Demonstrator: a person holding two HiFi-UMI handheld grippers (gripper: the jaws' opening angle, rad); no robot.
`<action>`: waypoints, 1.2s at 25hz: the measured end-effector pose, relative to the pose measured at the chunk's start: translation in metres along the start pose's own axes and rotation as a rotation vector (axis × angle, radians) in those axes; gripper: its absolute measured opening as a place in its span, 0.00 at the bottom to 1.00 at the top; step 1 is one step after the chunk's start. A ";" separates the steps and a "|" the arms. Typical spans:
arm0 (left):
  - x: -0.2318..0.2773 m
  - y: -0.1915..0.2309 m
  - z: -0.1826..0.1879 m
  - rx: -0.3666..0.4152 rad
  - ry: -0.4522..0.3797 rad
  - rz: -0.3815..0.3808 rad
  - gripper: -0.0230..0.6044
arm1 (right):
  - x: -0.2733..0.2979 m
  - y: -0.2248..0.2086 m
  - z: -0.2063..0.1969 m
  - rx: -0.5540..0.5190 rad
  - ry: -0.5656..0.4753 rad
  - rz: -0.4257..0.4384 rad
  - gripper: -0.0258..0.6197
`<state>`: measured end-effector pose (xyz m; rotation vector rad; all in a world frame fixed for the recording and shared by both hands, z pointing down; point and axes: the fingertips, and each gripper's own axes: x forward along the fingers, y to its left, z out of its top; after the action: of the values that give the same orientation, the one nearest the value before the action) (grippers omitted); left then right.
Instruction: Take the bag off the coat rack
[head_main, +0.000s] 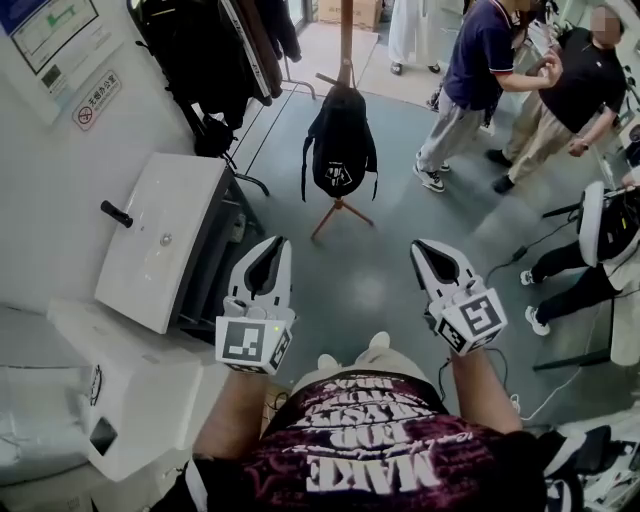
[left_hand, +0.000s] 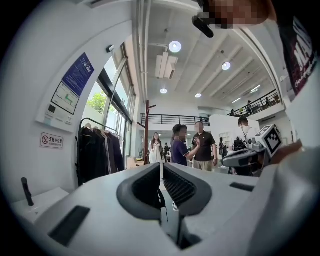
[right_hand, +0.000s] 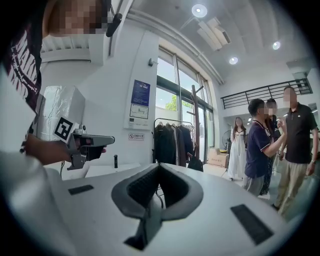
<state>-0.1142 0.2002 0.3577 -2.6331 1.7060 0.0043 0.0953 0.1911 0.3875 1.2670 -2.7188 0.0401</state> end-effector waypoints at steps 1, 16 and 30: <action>-0.002 0.002 0.000 -0.002 -0.003 0.000 0.05 | -0.001 0.001 0.000 0.001 0.000 -0.007 0.05; 0.025 0.020 -0.009 -0.011 0.003 -0.019 0.20 | 0.026 -0.021 -0.006 0.027 0.013 -0.031 0.24; 0.101 0.038 -0.018 -0.033 0.043 0.007 0.20 | 0.088 -0.080 -0.001 0.037 0.008 0.031 0.24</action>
<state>-0.1073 0.0925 0.3750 -2.6696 1.7437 -0.0240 0.1006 0.0724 0.3978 1.2309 -2.7430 0.0987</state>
